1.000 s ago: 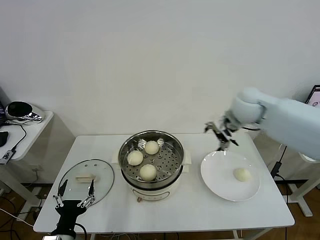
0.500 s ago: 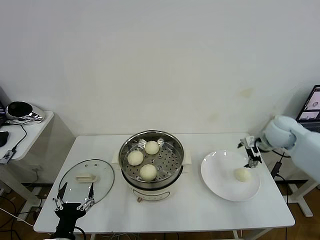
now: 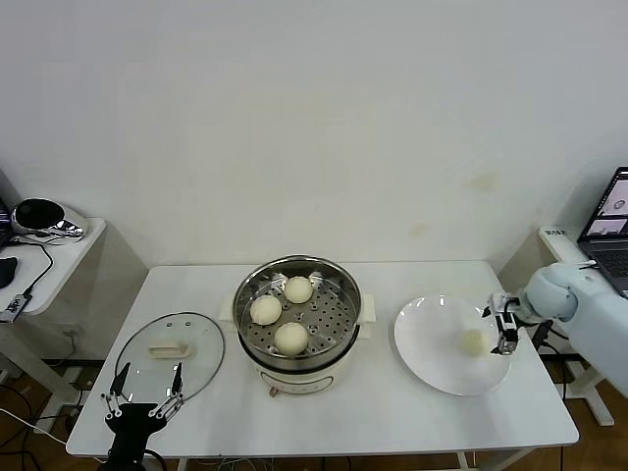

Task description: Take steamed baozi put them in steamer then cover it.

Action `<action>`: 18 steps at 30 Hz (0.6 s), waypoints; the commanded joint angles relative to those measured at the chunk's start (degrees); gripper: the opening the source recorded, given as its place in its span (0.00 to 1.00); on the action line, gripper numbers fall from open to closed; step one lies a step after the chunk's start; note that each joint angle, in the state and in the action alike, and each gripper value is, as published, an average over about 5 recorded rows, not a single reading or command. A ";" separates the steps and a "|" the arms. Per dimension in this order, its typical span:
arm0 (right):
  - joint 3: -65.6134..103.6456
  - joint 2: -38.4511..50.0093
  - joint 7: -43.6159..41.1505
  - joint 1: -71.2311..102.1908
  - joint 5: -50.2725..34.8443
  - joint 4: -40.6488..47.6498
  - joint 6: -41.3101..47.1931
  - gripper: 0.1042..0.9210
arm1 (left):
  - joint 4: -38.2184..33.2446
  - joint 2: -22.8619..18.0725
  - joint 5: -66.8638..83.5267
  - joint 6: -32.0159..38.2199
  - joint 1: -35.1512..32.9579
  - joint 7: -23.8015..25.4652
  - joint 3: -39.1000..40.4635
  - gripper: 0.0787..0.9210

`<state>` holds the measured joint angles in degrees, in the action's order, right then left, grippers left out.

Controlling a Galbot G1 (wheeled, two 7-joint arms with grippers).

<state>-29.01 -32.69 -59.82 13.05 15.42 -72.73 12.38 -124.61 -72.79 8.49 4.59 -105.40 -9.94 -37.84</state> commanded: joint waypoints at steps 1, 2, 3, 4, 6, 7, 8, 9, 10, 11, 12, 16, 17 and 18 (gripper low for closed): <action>3.83 -3.86 0.19 4.04 1.68 4.76 -0.79 0.88 | 0.35 -0.08 0.05 0.04 0.12 0.00 0.00 0.88; 3.74 -4.17 0.28 3.89 1.76 5.14 -0.83 0.88 | 0.41 -0.09 0.07 0.04 0.19 -0.01 0.01 0.88; 3.64 -4.53 0.38 3.73 1.86 5.56 -0.85 0.88 | 0.47 -0.09 0.10 0.05 0.25 -0.01 0.01 0.88; 3.57 -4.84 0.49 3.64 1.99 5.93 -0.83 0.88 | 0.52 -0.09 0.13 0.06 0.32 -0.02 0.00 0.88; 3.46 -5.44 0.59 3.52 2.28 6.52 -0.80 0.88 | 0.65 -0.07 0.18 0.07 0.40 -0.03 -0.01 0.88; 3.43 -5.74 0.62 3.48 2.44 6.78 -0.77 0.88 | 0.72 -0.08 0.18 0.07 0.44 -0.03 0.01 0.88; 3.39 -6.02 0.62 3.43 2.64 6.99 -0.76 0.88 | 0.78 -0.09 0.18 0.08 0.47 -0.03 0.05 0.88; 3.31 -6.26 0.60 3.35 2.79 7.15 -0.74 0.88 | 0.84 -0.11 0.17 0.08 0.50 -0.03 0.09 0.88; 3.18 -6.51 0.58 3.23 2.91 7.29 -0.70 0.88 | 0.89 -0.13 0.17 0.09 0.54 -0.03 0.13 0.88; 3.01 -6.69 0.56 3.07 2.99 7.43 -0.66 0.87 | 0.92 -0.14 0.16 0.09 0.58 -0.03 0.16 0.88; 2.81 -6.85 0.53 2.86 3.06 7.58 -0.64 0.86 | 0.95 -0.14 0.19 0.09 0.64 -0.04 0.17 0.88; 2.22 -7.54 0.25 2.08 3.30 8.48 -0.62 0.80 | 1.04 -0.01 0.35 0.09 0.82 -0.05 0.05 0.88; 2.19 -7.70 0.13 1.95 3.37 8.68 -0.64 0.78 | 1.04 0.03 0.38 0.08 0.84 -0.04 0.02 0.88; 2.17 -7.81 0.02 1.82 3.40 8.83 -0.65 0.77 | 1.03 0.05 0.40 0.08 0.87 -0.04 -0.01 0.88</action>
<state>-27.05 -38.78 -59.60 14.89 18.16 -66.00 11.90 -123.59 -72.83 8.78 4.67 -104.56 -9.97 -37.75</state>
